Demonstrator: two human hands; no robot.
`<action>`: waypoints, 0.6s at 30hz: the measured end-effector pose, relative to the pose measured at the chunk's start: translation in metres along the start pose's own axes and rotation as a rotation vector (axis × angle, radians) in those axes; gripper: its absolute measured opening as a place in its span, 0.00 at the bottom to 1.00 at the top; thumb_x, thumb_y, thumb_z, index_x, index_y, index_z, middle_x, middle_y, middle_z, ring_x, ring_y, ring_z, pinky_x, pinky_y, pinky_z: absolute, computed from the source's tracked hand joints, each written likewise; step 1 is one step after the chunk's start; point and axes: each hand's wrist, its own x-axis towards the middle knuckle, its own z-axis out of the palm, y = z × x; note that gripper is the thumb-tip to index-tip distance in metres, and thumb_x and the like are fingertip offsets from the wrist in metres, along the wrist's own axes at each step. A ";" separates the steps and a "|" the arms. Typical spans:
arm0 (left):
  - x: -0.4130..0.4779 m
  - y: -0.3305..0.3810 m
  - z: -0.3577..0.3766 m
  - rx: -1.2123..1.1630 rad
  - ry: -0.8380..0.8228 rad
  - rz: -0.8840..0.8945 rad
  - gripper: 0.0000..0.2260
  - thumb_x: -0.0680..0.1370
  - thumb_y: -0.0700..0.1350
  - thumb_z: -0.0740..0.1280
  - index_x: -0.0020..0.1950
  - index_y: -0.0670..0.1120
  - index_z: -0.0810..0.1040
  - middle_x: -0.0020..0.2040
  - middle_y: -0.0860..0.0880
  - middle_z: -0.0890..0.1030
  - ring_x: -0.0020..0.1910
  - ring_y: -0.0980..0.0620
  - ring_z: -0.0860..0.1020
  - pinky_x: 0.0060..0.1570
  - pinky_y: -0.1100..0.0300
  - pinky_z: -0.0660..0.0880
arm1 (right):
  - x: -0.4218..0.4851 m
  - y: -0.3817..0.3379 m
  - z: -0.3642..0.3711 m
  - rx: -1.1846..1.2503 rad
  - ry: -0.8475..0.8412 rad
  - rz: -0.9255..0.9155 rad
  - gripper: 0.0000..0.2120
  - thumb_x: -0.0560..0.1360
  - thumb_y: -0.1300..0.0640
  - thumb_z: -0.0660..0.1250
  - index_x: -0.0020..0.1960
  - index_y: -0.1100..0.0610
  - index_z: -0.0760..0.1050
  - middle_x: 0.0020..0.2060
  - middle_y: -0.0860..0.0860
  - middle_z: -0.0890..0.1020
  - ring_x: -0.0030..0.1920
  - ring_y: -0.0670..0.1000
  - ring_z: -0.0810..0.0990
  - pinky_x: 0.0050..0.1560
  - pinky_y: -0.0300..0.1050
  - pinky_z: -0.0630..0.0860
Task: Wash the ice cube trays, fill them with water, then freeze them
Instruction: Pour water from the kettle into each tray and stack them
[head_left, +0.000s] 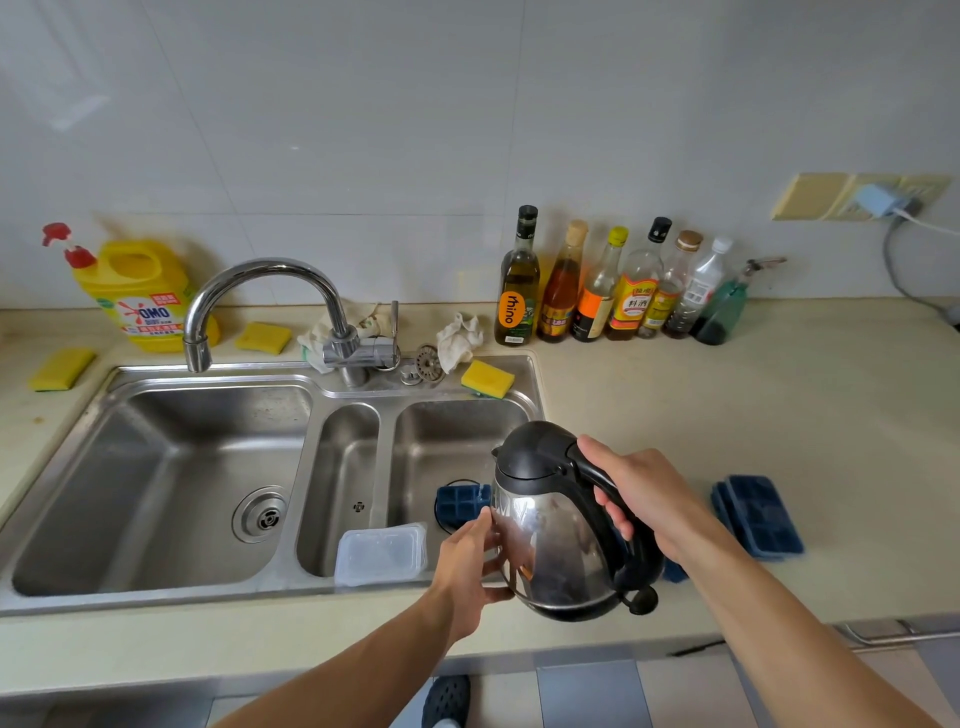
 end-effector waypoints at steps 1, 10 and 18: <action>0.000 0.000 0.000 0.002 0.000 0.001 0.16 0.84 0.55 0.60 0.58 0.46 0.81 0.57 0.46 0.83 0.57 0.43 0.79 0.42 0.47 0.77 | 0.000 0.000 0.000 -0.001 -0.001 -0.001 0.28 0.77 0.36 0.67 0.31 0.60 0.77 0.24 0.55 0.74 0.22 0.53 0.69 0.29 0.43 0.70; 0.004 0.000 -0.003 -0.011 0.010 -0.011 0.17 0.84 0.56 0.60 0.59 0.45 0.80 0.57 0.45 0.83 0.56 0.42 0.80 0.47 0.45 0.77 | 0.001 -0.003 0.002 -0.007 -0.019 -0.001 0.28 0.77 0.37 0.67 0.32 0.60 0.78 0.24 0.55 0.75 0.22 0.52 0.70 0.29 0.42 0.70; 0.008 0.001 -0.008 -0.036 0.024 -0.004 0.17 0.84 0.55 0.61 0.59 0.45 0.81 0.57 0.44 0.84 0.57 0.41 0.80 0.53 0.41 0.79 | 0.005 -0.005 0.008 -0.001 -0.020 0.002 0.28 0.77 0.37 0.67 0.31 0.60 0.77 0.23 0.54 0.74 0.21 0.51 0.69 0.29 0.43 0.70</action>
